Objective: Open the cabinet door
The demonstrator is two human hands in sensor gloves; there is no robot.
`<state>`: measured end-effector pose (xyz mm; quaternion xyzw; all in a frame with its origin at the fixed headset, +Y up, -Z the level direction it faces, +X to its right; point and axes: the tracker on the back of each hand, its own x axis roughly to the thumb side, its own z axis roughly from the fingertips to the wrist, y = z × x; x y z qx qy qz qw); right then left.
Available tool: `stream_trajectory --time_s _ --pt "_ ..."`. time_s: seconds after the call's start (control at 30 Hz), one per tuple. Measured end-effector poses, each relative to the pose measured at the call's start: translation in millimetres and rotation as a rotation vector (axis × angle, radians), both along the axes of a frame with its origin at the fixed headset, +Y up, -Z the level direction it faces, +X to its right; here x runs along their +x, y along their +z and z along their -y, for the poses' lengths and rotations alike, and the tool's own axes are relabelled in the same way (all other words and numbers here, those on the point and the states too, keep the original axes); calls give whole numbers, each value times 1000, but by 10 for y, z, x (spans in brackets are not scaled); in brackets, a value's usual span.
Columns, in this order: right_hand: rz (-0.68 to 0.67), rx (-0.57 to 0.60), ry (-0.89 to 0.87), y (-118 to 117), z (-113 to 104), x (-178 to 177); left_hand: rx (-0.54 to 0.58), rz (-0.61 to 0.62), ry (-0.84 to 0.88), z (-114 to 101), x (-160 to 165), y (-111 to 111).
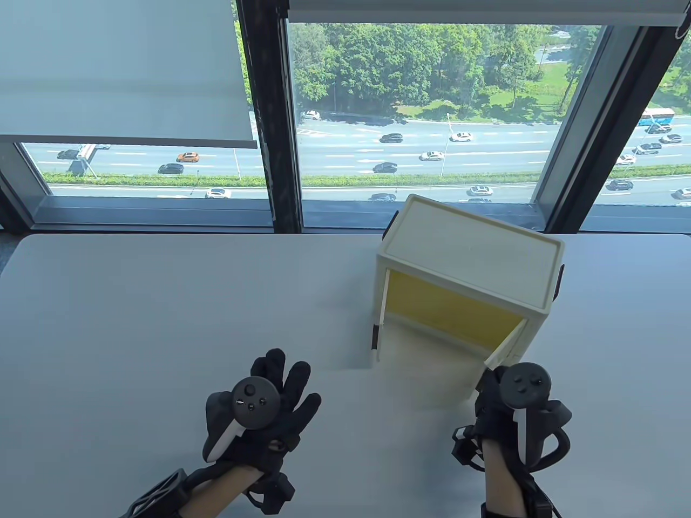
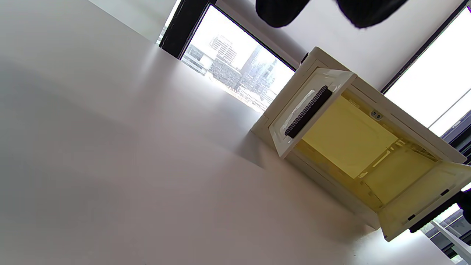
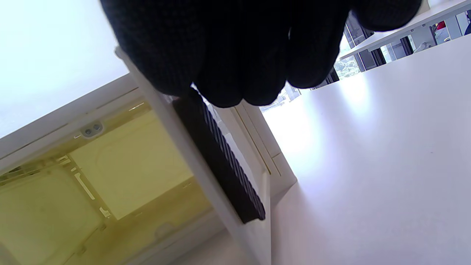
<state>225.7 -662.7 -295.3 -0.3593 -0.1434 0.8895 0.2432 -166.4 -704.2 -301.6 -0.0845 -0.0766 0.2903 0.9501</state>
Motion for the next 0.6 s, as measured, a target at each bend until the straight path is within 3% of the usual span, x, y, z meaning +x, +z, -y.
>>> stream_trajectory --time_s 0.23,0.4,0.6 --pt "-4 97 131 121 -257 -164 -4 -9 4 -16 -25 -12" --pt "-83 173 165 190 -416 -433 -5 -18 8 -24 -50 -34" --pt "-239 192 229 181 -365 -852 -11 -27 7 -17 -75 -43"
